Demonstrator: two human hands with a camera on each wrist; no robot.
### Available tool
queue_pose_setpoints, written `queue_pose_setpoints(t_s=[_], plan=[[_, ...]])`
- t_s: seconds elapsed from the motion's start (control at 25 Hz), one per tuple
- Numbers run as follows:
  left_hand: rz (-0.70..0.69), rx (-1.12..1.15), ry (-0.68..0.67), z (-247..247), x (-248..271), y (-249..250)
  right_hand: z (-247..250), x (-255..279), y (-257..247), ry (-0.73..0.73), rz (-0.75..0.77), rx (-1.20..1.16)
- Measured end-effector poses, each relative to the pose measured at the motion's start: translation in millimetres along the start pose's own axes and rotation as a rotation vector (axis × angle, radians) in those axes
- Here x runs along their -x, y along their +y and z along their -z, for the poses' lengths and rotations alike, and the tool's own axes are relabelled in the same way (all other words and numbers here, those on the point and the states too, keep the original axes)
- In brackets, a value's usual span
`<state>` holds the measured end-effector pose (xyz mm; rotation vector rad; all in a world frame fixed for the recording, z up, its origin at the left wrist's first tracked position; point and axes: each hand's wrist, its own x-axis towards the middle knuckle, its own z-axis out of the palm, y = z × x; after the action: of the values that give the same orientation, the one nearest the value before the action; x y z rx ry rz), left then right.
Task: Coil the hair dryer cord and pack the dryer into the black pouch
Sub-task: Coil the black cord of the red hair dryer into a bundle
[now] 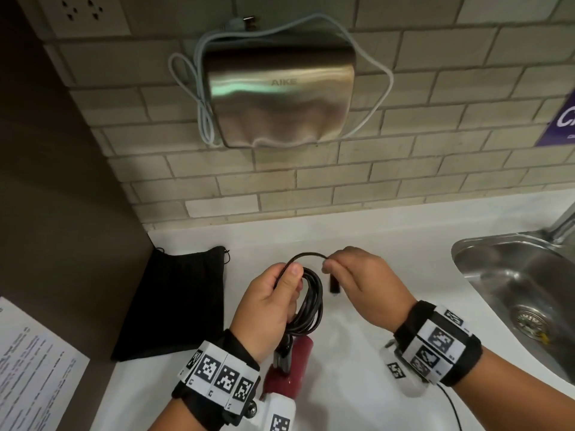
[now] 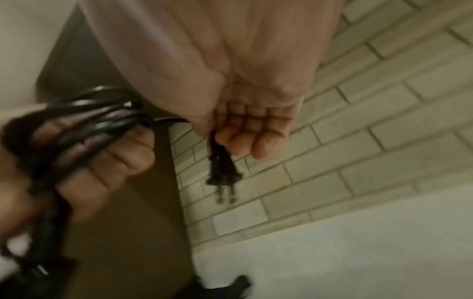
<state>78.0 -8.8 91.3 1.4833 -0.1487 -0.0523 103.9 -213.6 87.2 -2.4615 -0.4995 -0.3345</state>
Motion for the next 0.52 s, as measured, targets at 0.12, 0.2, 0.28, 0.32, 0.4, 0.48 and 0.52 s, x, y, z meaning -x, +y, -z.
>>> queue_pose_setpoints(t_s=[0.12,0.2,0.28,0.32,0.4,0.48,0.52], plan=[[-0.001,-0.045,0.003,-8.0,3.1,-4.7,-7.9,-10.9,-13.8,0.015,-0.331,-0.629],[0.005,-0.098,0.05,-9.0,6.0,-6.0,-9.3,-14.2,-24.3,-0.062,-0.507,-0.928],[0.007,-0.176,0.091,-8.2,7.4,-6.9,-11.8,-15.5,-28.0,-0.14,-0.612,-1.07],[0.009,-0.216,0.101,-7.9,7.5,-7.5,-13.9,-14.8,-28.6,-0.163,-0.645,-1.114],[-0.003,-0.278,0.094,-6.1,5.4,-9.3,-20.0,-15.1,-27.7,-0.191,-0.685,-1.154],[-0.03,-0.333,0.069,-3.4,5.8,-11.3,-26.1,-14.2,-29.0,-0.233,-0.715,-1.181],[-0.042,-0.37,0.051,-2.5,6.3,-12.1,-29.2,-14.1,-29.9,-0.25,-0.734,-1.201]])
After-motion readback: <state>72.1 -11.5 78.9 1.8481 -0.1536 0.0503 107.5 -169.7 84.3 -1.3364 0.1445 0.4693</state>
